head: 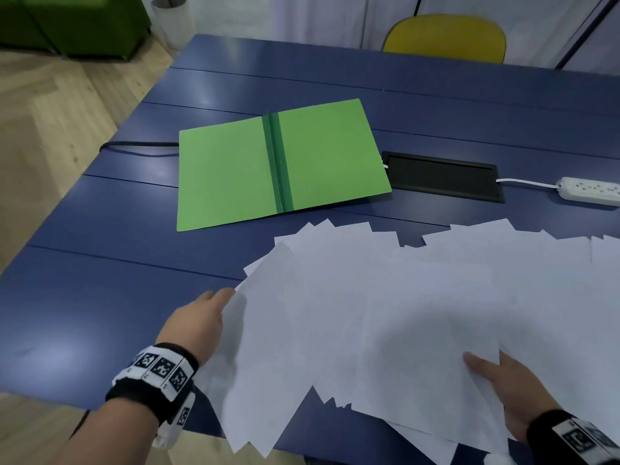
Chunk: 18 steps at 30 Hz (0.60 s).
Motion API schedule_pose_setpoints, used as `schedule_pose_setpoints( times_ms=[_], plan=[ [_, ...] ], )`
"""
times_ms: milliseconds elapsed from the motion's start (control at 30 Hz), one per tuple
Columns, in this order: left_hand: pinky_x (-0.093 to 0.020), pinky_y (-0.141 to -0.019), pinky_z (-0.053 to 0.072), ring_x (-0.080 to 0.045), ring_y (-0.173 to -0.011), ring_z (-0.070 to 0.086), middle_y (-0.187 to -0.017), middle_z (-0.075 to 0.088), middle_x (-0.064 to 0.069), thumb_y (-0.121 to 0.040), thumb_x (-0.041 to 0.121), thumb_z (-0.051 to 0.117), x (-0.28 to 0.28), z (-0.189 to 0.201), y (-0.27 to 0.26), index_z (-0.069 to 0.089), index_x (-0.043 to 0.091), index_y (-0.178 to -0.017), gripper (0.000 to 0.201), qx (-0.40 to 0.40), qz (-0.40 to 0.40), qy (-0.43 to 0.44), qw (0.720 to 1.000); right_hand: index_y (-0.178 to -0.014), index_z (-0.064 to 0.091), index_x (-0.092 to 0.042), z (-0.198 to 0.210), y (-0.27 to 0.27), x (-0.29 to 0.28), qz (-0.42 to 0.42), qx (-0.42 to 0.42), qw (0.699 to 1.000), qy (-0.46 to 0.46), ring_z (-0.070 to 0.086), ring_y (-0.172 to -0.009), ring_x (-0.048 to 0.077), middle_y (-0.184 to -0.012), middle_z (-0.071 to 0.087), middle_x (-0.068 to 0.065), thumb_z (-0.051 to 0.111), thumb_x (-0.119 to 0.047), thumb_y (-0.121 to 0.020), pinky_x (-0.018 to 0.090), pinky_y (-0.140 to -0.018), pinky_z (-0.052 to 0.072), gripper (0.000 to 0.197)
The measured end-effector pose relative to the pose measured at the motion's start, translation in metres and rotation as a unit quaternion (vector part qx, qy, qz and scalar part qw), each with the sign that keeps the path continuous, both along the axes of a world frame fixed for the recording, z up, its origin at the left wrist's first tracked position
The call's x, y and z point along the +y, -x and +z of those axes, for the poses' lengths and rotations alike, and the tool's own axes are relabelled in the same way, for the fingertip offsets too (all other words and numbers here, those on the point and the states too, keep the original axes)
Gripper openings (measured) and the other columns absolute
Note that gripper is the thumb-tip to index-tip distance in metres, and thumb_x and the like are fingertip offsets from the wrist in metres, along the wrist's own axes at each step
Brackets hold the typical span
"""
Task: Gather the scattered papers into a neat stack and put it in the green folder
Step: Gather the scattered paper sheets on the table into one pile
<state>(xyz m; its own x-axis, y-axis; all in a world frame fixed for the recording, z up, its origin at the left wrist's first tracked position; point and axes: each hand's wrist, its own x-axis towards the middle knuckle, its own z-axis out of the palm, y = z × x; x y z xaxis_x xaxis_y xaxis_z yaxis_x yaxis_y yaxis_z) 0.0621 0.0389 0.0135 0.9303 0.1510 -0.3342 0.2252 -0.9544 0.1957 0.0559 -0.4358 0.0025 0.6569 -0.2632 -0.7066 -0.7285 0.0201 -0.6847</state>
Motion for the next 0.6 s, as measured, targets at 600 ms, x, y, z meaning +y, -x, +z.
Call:
schedule_pose_setpoints(
  times_ms=[600],
  plan=[
    [-0.030, -0.070, 0.047, -0.022, -0.085, 0.059, -0.092, 0.060, 0.004, -0.084, 0.026, 0.064, -0.047, -0.015, -0.019, 0.054, 0.025, -0.095, 0.014, -0.024, 0.176, 0.173, 0.969, -0.112, 0.068, -0.005, -0.008, 0.001, -0.002, 0.002, -0.009, 1.000, -0.001, 0.069, -0.101, 0.044, -0.110, 0.074, 0.024, 0.063, -0.009, -0.094, 0.063, -0.100, 0.048, 0.019]
  ],
)
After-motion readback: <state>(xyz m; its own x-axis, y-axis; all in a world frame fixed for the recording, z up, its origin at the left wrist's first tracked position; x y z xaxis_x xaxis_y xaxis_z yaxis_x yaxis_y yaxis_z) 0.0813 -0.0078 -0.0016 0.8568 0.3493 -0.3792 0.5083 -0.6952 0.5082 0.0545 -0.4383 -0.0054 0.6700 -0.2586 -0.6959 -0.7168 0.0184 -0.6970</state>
